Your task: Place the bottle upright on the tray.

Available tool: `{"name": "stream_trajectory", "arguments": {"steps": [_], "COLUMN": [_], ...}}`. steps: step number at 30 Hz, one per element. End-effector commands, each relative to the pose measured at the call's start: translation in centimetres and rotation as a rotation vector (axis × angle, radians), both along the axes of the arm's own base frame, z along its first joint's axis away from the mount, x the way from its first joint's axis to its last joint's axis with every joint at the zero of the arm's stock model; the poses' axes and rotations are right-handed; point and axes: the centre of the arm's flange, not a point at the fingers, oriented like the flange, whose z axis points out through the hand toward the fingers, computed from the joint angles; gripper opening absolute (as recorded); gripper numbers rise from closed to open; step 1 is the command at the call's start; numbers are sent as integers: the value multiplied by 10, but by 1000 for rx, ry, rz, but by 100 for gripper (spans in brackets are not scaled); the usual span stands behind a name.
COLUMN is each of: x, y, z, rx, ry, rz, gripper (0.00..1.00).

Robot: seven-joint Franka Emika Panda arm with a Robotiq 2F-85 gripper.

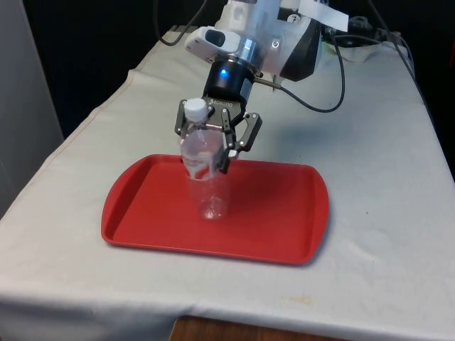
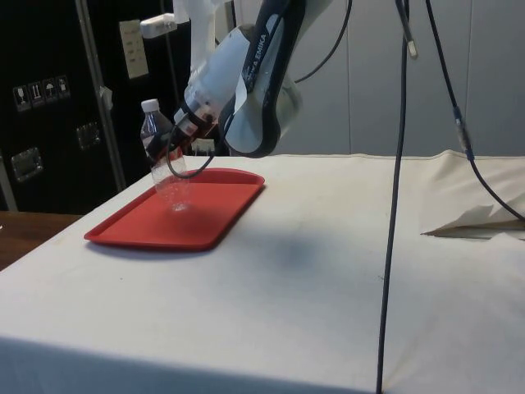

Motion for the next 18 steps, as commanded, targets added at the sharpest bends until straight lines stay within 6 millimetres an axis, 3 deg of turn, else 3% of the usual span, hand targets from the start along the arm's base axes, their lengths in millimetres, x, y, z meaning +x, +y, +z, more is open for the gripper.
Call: {"name": "stream_trajectory", "arguments": {"steps": [1,5,7,18], "x": [0,0,0,1], "y": [0,0,0,-1], "z": [0,0,0,6], "rx": [1,0,0,0], "ry": [-1,0,-1,-8], "rz": [-1,0,-1,-4], "gripper": [74,95,99,100]}}
